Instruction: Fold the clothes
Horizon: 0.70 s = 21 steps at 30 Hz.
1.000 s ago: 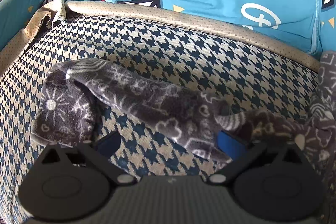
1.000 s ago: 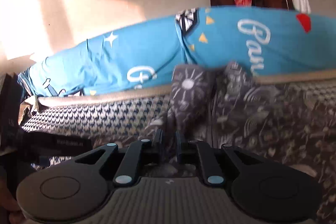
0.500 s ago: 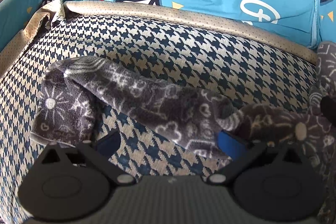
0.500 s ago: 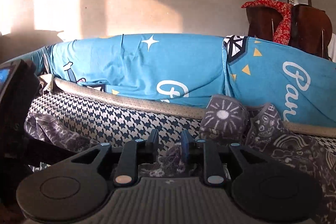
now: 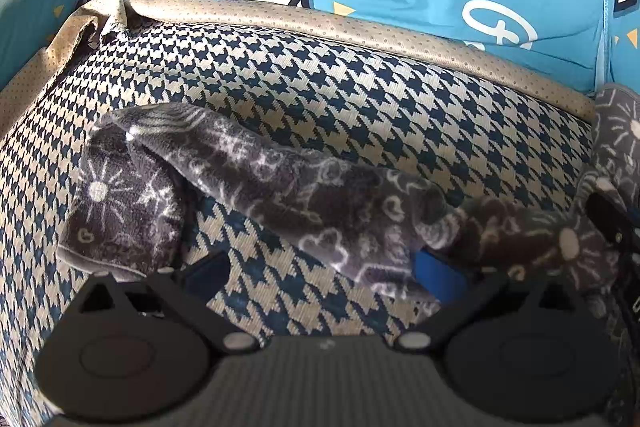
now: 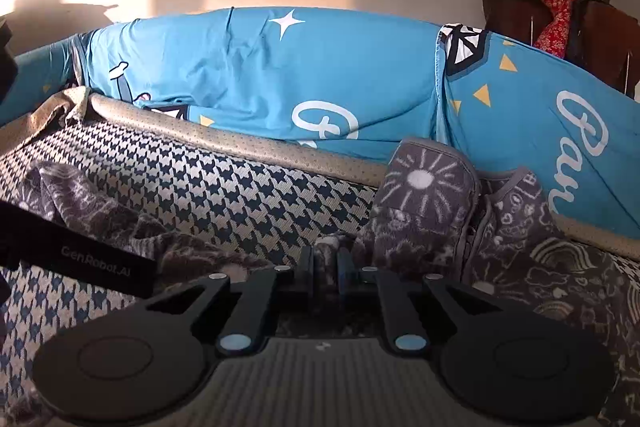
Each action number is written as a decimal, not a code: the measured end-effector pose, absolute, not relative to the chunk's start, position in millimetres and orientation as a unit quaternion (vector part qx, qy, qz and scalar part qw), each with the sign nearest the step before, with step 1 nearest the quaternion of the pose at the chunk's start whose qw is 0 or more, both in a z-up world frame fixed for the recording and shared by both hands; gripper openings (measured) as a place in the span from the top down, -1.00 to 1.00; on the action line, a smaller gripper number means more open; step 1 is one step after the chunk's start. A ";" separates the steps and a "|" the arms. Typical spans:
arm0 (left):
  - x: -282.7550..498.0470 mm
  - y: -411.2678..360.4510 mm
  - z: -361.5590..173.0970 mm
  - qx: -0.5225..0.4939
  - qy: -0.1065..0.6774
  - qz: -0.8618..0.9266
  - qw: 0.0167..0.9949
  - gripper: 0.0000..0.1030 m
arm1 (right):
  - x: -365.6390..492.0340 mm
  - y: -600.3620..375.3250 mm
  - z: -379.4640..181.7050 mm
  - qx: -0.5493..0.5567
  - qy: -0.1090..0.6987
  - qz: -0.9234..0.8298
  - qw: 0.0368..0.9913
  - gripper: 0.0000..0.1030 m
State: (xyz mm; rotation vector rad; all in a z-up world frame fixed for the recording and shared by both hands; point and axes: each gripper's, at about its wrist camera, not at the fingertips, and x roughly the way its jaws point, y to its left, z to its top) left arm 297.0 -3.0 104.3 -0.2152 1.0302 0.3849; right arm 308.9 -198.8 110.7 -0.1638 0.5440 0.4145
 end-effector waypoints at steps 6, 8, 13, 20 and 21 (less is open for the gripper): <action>300.1 2.9 108.9 -0.103 0.478 0.197 0.850 -1.00 | 324.7 -203.1 128.7 0.014 0.244 0.203 0.948 0.79; 301.6 7.5 113.5 -0.103 0.471 0.209 0.851 -1.00 | 330.2 -200.6 132.7 0.033 0.234 0.207 0.949 0.79; 300.2 26.9 127.0 -0.126 0.457 0.227 0.851 -1.00 | 346.4 -194.6 138.3 0.059 0.212 0.215 0.952 0.79; 292.5 57.3 136.7 -0.153 0.439 0.268 0.844 -1.00 | 371.7 -194.7 138.1 0.097 0.207 0.211 0.950 0.80; 291.3 61.6 137.6 -0.158 0.438 0.274 0.842 -1.00 | 375.0 -193.0 138.3 0.099 0.206 0.209 0.951 0.80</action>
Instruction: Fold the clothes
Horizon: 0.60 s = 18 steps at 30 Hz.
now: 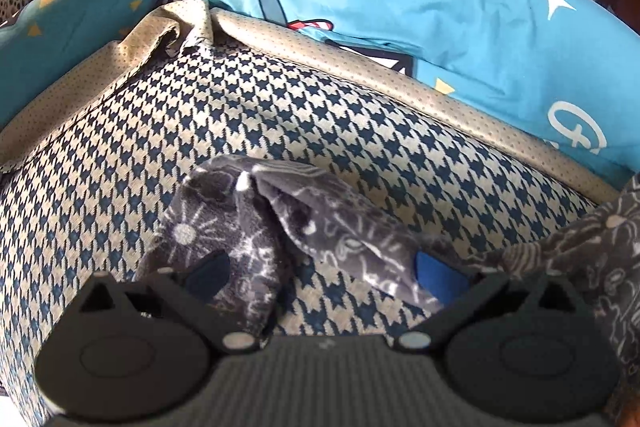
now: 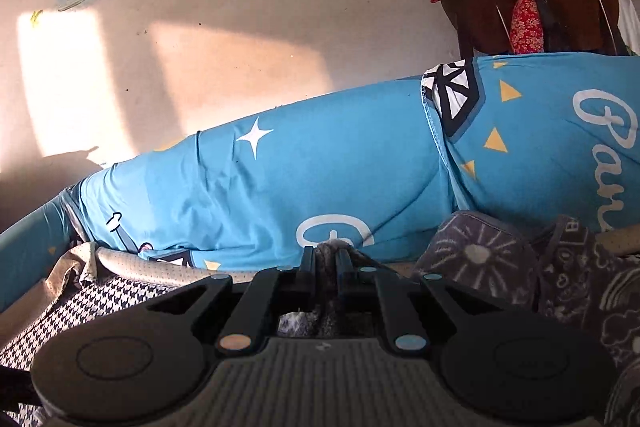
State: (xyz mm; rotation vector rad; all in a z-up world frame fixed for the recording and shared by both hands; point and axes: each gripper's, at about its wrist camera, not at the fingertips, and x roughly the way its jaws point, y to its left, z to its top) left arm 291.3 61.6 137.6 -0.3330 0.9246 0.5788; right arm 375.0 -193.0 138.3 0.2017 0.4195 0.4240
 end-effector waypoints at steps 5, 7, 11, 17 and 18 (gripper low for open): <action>290.6 72.6 139.2 -0.169 0.439 0.282 0.836 -1.00 | 391.8 -181.4 130.3 0.095 0.215 0.187 0.954 0.79; 290.6 76.2 138.8 -0.175 0.440 0.284 0.834 -1.00 | 399.1 -176.3 119.6 0.079 0.235 0.169 0.954 0.79; 289.7 83.2 139.3 -0.181 0.436 0.295 0.831 -1.00 | 405.2 -171.3 91.1 0.032 0.296 0.152 0.943 0.77; 283.4 109.5 146.2 -0.214 0.423 0.310 0.824 -1.00 | 382.2 -182.4 108.8 0.050 0.270 0.141 0.951 0.60; 280.8 115.1 148.4 -0.220 0.418 0.313 0.823 -1.00 | 377.0 -183.7 117.1 0.056 0.258 0.140 0.954 0.51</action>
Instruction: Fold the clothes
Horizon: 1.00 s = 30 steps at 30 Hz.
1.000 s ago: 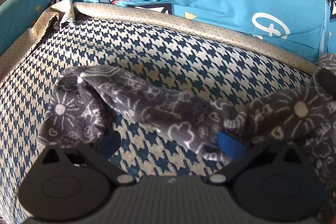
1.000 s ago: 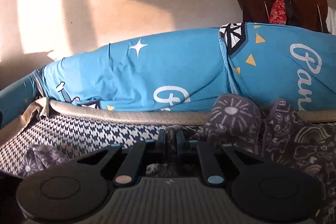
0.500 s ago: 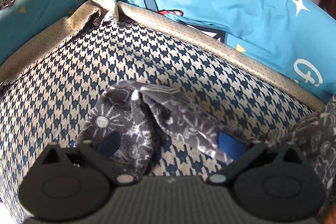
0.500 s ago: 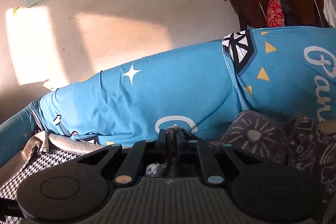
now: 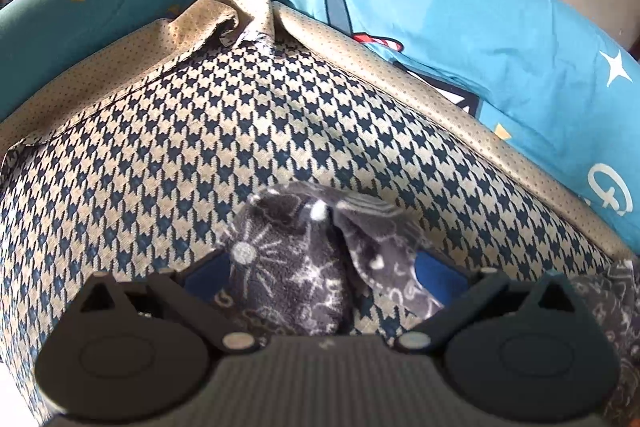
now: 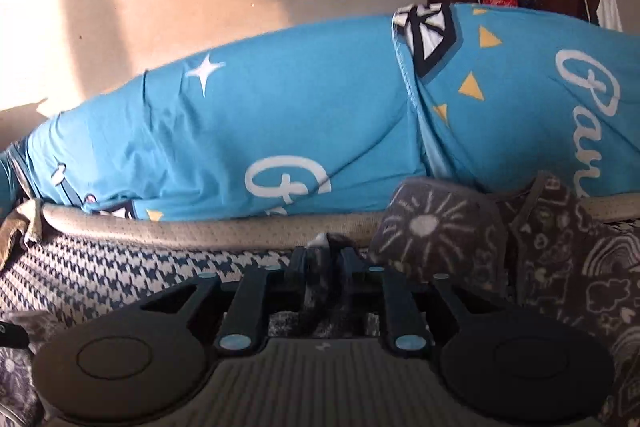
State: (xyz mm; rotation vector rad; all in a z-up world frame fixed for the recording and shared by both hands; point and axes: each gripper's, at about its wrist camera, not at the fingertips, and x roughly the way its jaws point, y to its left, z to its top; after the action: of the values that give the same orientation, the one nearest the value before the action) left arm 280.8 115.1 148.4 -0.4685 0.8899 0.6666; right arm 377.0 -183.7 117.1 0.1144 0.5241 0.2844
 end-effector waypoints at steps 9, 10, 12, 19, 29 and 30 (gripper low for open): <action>262.6 147.0 163.5 -0.240 0.400 0.315 0.827 -0.99 | 307.7 -151.0 141.5 0.051 0.240 0.259 0.934 0.50; 261.2 148.6 165.4 -0.236 0.401 0.312 0.828 -0.99 | 298.7 -143.6 138.1 0.048 0.246 0.277 0.928 0.50; 259.4 151.7 169.3 -0.230 0.401 0.307 0.832 -0.99 | 284.7 -127.5 132.5 0.042 0.261 0.312 0.913 0.50; 247.3 165.6 188.4 -0.219 0.389 0.289 0.847 -1.00 | 250.4 -69.7 112.6 0.000 0.299 0.391 0.871 0.50; 226.9 186.4 201.3 -0.206 0.361 0.288 0.863 -1.00 | 235.6 -2.0 89.7 -0.086 0.309 0.420 0.849 -0.01; 224.7 188.5 202.8 -0.209 0.358 0.288 0.863 -1.00 | 236.2 2.9 87.7 -0.096 0.307 0.413 0.852 -0.01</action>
State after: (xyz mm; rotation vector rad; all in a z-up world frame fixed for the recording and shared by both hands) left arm 224.7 188.5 202.8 -0.4384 0.7512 0.6043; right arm 236.2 2.9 87.7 -0.2022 0.6461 0.8702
